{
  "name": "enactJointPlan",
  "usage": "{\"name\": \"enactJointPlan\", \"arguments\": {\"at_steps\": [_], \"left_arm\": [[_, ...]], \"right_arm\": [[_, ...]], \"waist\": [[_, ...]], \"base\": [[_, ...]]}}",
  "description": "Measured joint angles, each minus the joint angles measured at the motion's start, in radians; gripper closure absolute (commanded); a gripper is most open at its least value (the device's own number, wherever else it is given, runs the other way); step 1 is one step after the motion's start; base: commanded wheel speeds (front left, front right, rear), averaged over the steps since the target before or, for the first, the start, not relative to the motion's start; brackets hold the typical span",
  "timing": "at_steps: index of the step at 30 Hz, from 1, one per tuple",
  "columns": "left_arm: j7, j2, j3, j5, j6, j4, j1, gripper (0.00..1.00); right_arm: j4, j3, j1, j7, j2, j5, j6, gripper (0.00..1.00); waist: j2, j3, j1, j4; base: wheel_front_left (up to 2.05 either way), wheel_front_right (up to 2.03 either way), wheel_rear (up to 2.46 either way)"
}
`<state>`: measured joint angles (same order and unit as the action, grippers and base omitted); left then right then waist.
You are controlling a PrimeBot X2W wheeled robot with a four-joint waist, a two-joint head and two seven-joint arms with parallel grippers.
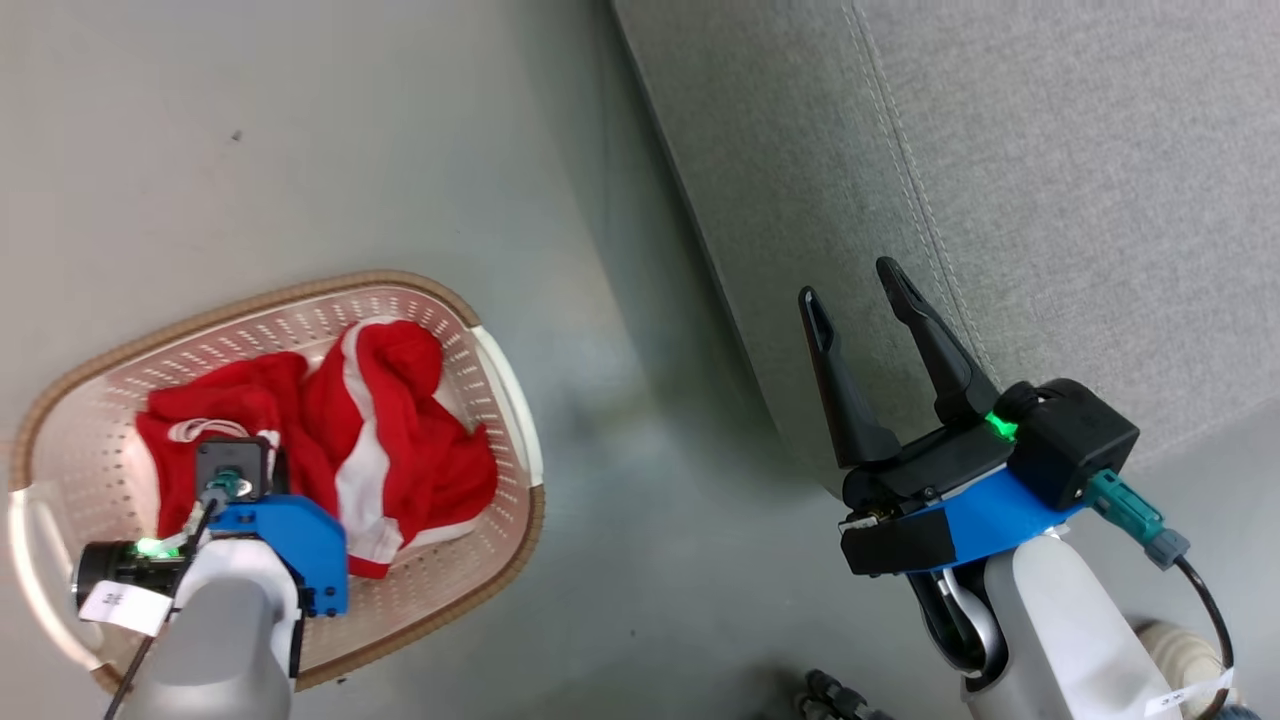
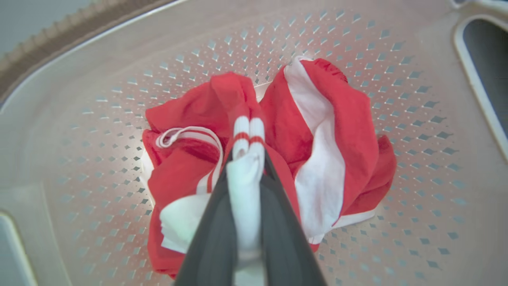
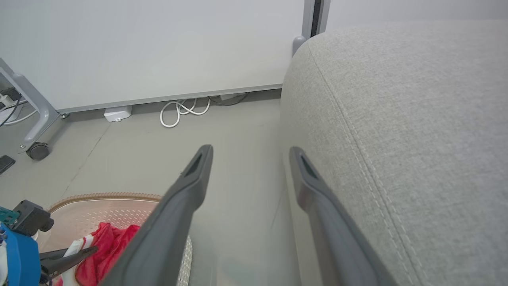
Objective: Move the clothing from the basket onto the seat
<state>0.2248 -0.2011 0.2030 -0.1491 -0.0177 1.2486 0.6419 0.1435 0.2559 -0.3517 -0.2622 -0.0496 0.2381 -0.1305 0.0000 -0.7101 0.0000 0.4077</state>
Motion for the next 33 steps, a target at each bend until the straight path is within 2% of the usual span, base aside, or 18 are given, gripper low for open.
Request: {"name": "enactJointPlan", "arguments": {"at_steps": [14,22,33], "left_arm": [[0.033,0.096,0.058,0.004,0.039,-0.011,-0.078,1.0],[0.037,0.135,0.11,0.012,0.076,-0.143,-0.144,1.0],[0.037,0.15,0.216,0.007,0.123,-0.315,-0.188,1.0]], "right_arm": [[0.071,-0.015,0.03,0.0,0.001,-0.077,0.0,0.0],[0.109,-0.034,0.077,0.0,0.001,-0.106,0.0,0.0],[0.141,-0.055,0.142,0.002,0.001,-0.122,0.0,0.0]], "waist": [[0.0,0.196,-0.0001,-0.101],[0.0,0.34,-0.0001,-0.171],[0.0001,0.507,-0.0003,-0.277]], "base": [[0.0,0.0,0.0],[0.0,0.0,0.0],[0.0,0.0,0.0]]}}
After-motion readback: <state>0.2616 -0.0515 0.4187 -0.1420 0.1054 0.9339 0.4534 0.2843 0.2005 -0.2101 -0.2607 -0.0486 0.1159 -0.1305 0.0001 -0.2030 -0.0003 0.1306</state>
